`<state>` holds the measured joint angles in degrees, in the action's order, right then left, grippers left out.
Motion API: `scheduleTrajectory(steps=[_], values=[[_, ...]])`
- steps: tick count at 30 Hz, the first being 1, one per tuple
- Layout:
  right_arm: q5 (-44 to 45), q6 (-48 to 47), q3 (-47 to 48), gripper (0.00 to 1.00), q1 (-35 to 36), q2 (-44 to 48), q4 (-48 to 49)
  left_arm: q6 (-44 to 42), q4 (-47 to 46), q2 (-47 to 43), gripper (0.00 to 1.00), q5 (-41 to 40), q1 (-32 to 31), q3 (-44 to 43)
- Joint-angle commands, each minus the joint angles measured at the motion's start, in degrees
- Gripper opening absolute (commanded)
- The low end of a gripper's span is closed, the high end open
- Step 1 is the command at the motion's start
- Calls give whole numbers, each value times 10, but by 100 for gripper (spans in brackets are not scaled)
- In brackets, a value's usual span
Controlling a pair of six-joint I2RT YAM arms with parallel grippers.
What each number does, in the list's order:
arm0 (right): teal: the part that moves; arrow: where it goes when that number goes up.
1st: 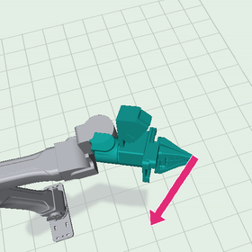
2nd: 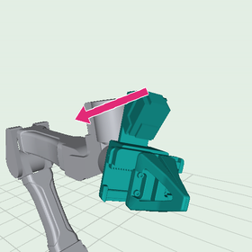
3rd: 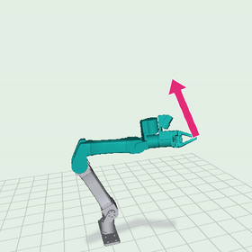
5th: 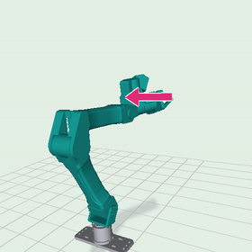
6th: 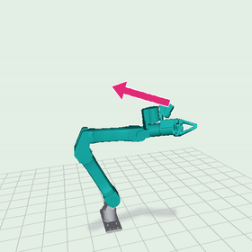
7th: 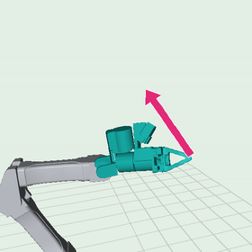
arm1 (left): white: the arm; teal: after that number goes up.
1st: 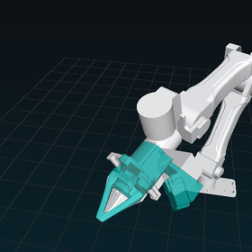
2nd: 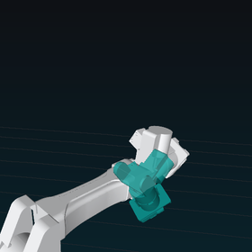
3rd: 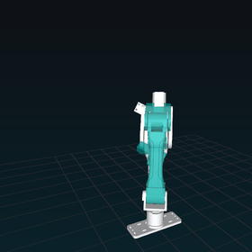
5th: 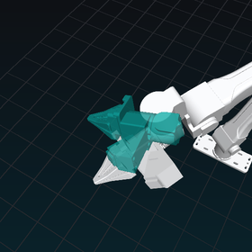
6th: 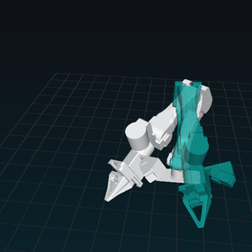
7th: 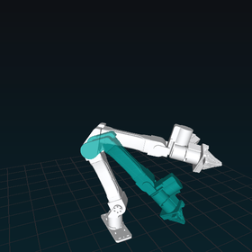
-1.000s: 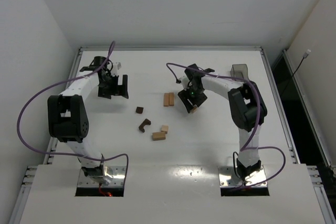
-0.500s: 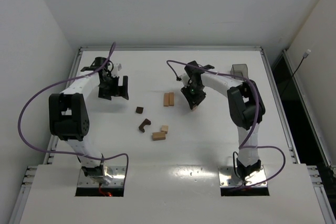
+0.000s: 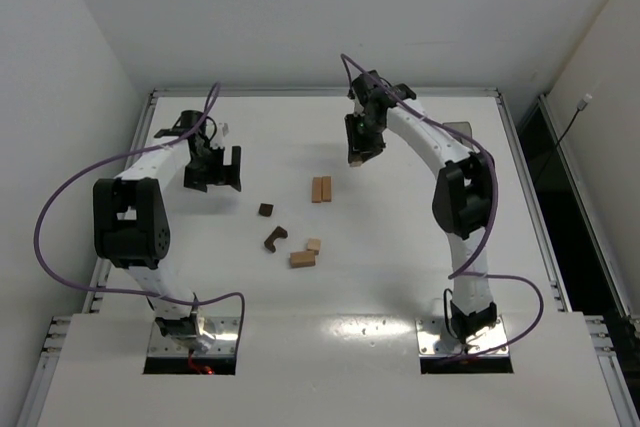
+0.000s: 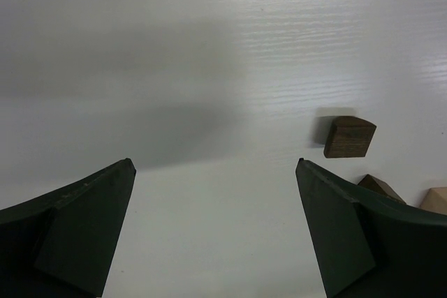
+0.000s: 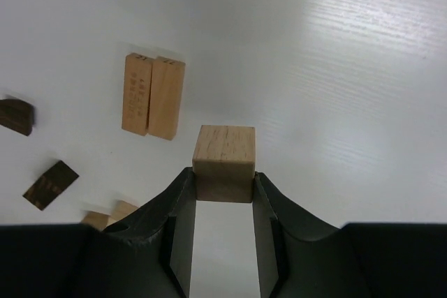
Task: Build the wood block tower
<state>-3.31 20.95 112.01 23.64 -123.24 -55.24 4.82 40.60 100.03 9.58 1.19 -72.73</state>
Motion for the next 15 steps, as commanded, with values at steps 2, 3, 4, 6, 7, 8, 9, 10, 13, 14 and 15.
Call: scheduleTrajectory(steps=[2,3,4,6,7,8,9,10,13,14,15], values=[[6,115,26,0,5,-9,-18,12,-14,-34,100,-16,0,16],[6,137,26,0,5,-9,-12,12,-14,-34,100,-16,0,16],[-2,147,26,0,5,-9,-12,12,-14,-34,100,-21,0,21],[-34,163,26,0,5,-28,-12,12,-19,-40,100,-21,0,22],[-42,163,31,0,11,-28,-12,12,-19,-40,100,-21,0,22],[-35,168,37,0,11,-36,-6,12,-19,-40,100,-21,0,27],[-25,163,42,0,27,-36,-6,12,-19,-40,100,-21,0,27],[-6,158,56,0,34,-41,-6,12,-19,-40,100,-21,0,27],[6,158,73,0,49,-46,-6,12,-25,-46,100,-21,0,32],[12,158,73,0,56,-52,-11,12,-30,-46,100,-21,0,37],[12,158,73,0,63,-52,-11,12,-30,-46,100,-21,0,37]])
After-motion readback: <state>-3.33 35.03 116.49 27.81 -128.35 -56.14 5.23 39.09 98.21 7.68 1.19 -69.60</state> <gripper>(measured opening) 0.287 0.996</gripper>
